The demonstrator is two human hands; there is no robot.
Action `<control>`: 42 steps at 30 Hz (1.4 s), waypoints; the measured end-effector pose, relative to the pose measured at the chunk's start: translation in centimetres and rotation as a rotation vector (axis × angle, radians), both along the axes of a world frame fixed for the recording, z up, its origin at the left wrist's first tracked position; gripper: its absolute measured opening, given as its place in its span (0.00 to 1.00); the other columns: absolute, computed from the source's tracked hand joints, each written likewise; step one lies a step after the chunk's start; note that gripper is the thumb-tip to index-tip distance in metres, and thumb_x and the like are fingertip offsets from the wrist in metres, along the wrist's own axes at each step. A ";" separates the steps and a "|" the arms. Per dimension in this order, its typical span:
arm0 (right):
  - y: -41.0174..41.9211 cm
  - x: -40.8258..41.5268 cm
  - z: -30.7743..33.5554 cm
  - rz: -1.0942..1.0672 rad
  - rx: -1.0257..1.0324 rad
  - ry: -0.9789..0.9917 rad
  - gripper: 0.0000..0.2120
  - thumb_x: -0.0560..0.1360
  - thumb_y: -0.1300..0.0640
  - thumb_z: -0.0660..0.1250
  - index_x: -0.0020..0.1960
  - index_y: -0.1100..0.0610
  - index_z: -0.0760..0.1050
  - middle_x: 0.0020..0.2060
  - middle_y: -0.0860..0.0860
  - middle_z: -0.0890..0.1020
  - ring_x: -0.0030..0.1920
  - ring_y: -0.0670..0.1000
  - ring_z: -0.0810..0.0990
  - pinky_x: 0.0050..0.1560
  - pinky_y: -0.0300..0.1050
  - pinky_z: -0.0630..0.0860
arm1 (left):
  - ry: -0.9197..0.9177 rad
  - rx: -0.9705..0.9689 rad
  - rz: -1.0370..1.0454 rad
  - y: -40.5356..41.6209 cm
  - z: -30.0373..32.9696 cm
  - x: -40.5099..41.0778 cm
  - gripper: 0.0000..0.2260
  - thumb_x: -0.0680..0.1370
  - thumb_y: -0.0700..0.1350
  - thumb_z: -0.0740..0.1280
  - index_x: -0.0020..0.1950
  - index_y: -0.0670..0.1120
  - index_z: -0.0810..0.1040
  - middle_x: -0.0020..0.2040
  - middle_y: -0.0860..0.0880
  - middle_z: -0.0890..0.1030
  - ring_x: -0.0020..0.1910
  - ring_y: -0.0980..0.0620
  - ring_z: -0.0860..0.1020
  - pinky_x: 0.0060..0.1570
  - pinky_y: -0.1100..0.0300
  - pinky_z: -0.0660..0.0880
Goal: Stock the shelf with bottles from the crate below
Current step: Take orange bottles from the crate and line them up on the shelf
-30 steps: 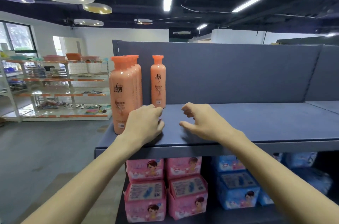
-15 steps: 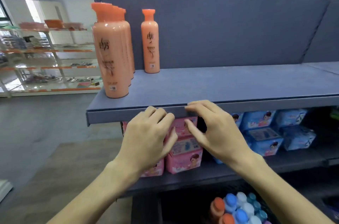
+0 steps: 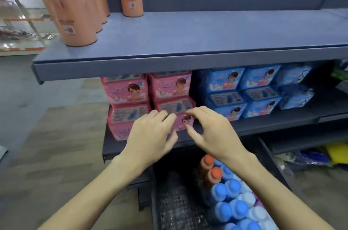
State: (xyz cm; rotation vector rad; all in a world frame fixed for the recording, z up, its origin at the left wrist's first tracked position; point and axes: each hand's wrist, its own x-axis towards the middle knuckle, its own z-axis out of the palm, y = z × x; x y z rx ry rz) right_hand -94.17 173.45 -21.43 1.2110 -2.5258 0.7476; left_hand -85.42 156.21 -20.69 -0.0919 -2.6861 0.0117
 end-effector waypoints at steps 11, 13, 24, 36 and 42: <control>4.4 -4.5 -14.5 -0.223 0.407 -0.456 0.17 0.74 0.52 0.69 0.61 0.55 0.76 0.54 0.54 0.80 0.54 0.59 0.80 0.50 0.52 0.77 | -0.342 0.058 -0.015 3.6 -11.1 -2.1 0.09 0.67 0.47 0.72 0.44 0.46 0.78 0.35 0.49 0.77 0.34 0.47 0.76 0.30 0.57 0.70; 5.0 -5.2 -17.6 -0.296 0.525 -0.525 0.17 0.75 0.53 0.67 0.62 0.58 0.74 0.56 0.57 0.78 0.56 0.60 0.79 0.51 0.52 0.76 | -0.442 0.060 -0.002 4.6 -13.8 -2.6 0.09 0.66 0.48 0.72 0.44 0.47 0.78 0.34 0.50 0.77 0.34 0.48 0.77 0.29 0.58 0.71; 3.6 -7.3 -26.6 -0.397 0.808 -0.527 0.24 0.81 0.49 0.59 0.73 0.59 0.64 0.61 0.57 0.79 0.61 0.58 0.79 0.54 0.49 0.75 | -0.763 0.169 0.136 8.3 -22.3 -2.8 0.16 0.78 0.50 0.59 0.64 0.47 0.71 0.55 0.49 0.78 0.55 0.47 0.76 0.45 0.54 0.75; 4.3 -7.0 -27.5 -0.356 0.603 -0.530 0.24 0.73 0.49 0.68 0.66 0.54 0.68 0.50 0.54 0.84 0.51 0.59 0.82 0.39 0.48 0.71 | -0.718 0.251 0.223 9.3 -23.7 -2.6 0.16 0.78 0.50 0.59 0.63 0.48 0.72 0.55 0.49 0.78 0.55 0.48 0.76 0.46 0.55 0.74; 5.5 -6.1 -22.1 -0.301 0.313 -0.596 0.24 0.67 0.43 0.73 0.58 0.51 0.73 0.46 0.53 0.85 0.50 0.59 0.82 0.44 0.48 0.73 | -0.672 0.244 0.248 8.1 -23.1 -2.9 0.14 0.76 0.51 0.61 0.59 0.48 0.73 0.52 0.49 0.79 0.52 0.47 0.77 0.42 0.55 0.73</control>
